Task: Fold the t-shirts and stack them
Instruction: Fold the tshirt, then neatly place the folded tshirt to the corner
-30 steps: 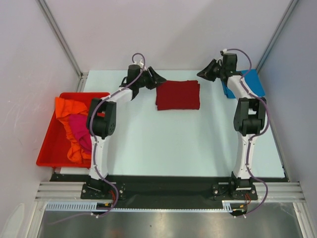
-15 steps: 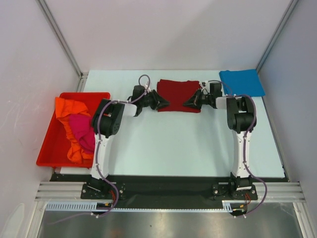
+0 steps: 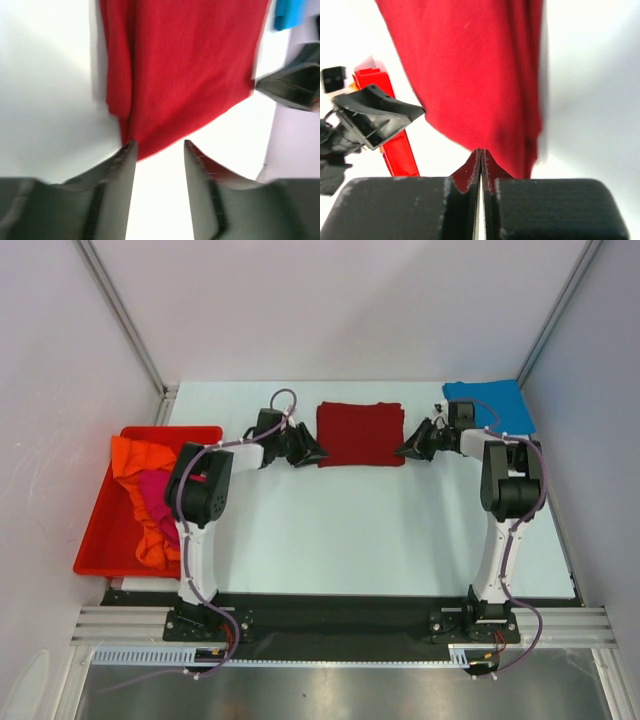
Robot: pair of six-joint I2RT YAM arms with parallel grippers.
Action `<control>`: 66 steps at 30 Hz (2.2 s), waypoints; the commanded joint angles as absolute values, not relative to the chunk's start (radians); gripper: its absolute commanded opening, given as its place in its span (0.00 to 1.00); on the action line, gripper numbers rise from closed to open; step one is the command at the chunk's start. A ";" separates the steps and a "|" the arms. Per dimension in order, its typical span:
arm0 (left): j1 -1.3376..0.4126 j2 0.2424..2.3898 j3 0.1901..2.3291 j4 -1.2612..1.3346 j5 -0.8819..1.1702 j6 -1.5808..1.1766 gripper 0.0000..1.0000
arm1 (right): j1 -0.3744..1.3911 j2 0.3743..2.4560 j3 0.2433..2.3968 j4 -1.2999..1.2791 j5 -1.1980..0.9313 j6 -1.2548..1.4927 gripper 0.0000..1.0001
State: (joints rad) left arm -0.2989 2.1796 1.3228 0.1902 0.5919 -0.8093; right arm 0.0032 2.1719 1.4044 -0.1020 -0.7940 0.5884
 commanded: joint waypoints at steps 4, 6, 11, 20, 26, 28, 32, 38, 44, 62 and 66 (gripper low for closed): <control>-0.421 1.950 1.457 -0.265 0.324 -0.335 0.60 | -0.038 1.979 1.408 -0.383 -0.657 0.529 0.16; -0.500 1.918 1.477 -0.314 0.252 -0.204 0.66 | -0.054 1.957 1.410 -0.428 -0.632 0.528 0.19; -0.646 1.891 1.457 -0.235 0.117 -0.043 0.74 | -0.069 1.963 1.450 -0.469 -0.641 0.548 0.41; -0.883 2.108 1.669 -0.204 -0.173 0.305 0.86 | -0.135 1.885 1.419 -0.477 -0.646 0.514 0.51; -0.913 2.177 1.612 -0.081 -0.206 0.465 0.83 | -0.158 1.830 1.326 -0.419 -0.658 0.505 0.52; -0.914 2.203 1.632 -0.075 -0.215 0.497 0.82 | -0.161 1.815 1.301 -0.394 -0.661 0.508 0.53; -0.920 2.258 1.667 -0.035 -0.279 0.557 0.77 | -0.161 1.799 1.240 -0.325 -0.680 0.552 0.52; -0.908 2.353 1.741 -0.061 -0.302 0.586 0.69 | -0.161 1.825 1.235 -0.310 -0.670 0.542 0.51; -0.893 2.448 1.897 -0.188 -0.281 0.565 0.51 | -0.160 1.864 1.250 -0.337 -0.643 0.522 0.51; -0.870 2.313 1.856 -0.178 -0.187 0.488 0.00 | -0.097 2.104 1.374 -0.104 -0.767 0.768 1.00; -0.858 2.277 1.848 -0.181 -0.181 0.482 0.00 | -0.077 2.160 1.468 -0.176 -0.747 0.723 1.00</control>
State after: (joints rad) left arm -0.8719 2.3882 1.8572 -0.1787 -0.2108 0.5110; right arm -0.0956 2.1277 1.3960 -0.1810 -0.7456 0.7223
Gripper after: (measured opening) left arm 0.011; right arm 0.995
